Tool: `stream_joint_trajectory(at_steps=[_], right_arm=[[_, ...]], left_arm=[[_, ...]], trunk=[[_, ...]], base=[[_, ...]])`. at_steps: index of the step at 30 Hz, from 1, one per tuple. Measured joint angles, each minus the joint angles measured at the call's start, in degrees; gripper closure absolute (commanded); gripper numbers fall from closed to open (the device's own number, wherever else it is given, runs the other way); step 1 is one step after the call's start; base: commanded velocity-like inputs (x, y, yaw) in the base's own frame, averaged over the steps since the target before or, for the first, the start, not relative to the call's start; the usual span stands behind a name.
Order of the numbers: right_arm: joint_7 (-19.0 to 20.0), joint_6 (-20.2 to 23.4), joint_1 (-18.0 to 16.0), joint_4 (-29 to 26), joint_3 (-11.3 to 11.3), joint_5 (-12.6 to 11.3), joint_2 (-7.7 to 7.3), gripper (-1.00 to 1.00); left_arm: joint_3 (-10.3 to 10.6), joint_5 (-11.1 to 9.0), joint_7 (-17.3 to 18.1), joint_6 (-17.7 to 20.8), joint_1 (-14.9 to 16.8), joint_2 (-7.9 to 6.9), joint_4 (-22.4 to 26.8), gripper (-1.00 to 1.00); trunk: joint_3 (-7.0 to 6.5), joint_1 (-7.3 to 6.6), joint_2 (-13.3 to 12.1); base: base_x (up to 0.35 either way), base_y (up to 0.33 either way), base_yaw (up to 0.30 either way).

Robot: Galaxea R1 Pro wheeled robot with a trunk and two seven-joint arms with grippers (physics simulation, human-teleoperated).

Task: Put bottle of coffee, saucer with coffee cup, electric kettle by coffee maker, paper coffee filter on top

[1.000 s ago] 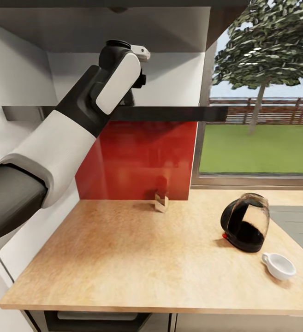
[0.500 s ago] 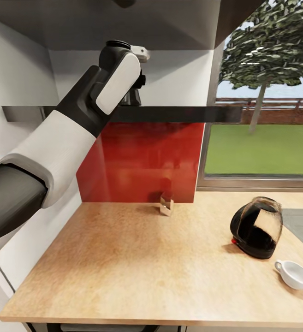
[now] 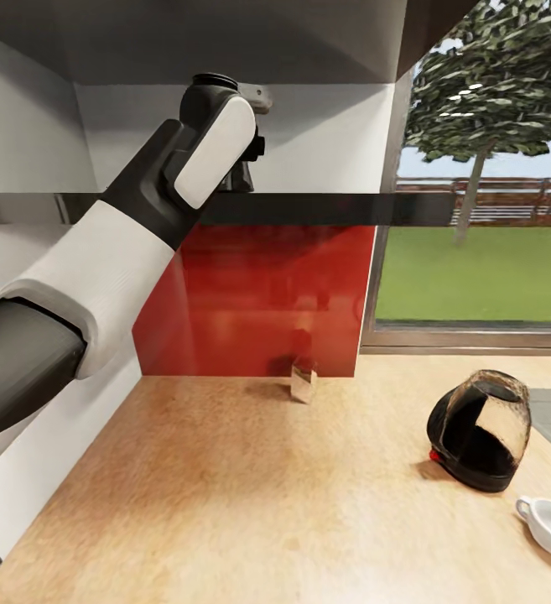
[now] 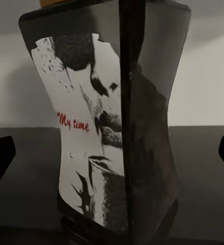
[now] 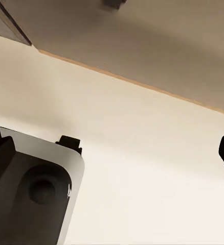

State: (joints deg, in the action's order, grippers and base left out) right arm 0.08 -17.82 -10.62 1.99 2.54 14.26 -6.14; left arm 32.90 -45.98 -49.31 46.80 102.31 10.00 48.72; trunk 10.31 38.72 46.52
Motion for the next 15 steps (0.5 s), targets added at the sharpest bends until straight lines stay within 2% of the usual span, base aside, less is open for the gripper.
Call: stream_joint_trajectory(at_steps=[3, 10, 15], right_arm=[[0.0, 0.0, 0.0, 0.0, 0.01, 0.0, 0.0, -1.0], [0.0, 0.0, 0.0, 0.0, -0.01, 0.0, 0.0, -1.0], [0.0, 0.0, 0.0, 0.0, 0.0, 0.0, 0.0, -1.0]], left_arm=[[-0.03, 0.0, -0.02, 0.0, 0.0, 0.0, 0.07, -1.0], [-0.17, -0.01, -0.07, 0.0, 0.01, 0.0, 0.06, -1.0], [-0.17, -0.02, -0.07, -0.02, 0.01, 0.0, 0.12, -1.0]], trunk=[[0.0, -0.01, 0.0], [0.0, 0.01, 0.0], [0.0, 0.0, 0.0]], base=[[0.21, -0.002, 0.0], [0.049, 0.003, 0.0], [0.15, 0.087, 0.0]])
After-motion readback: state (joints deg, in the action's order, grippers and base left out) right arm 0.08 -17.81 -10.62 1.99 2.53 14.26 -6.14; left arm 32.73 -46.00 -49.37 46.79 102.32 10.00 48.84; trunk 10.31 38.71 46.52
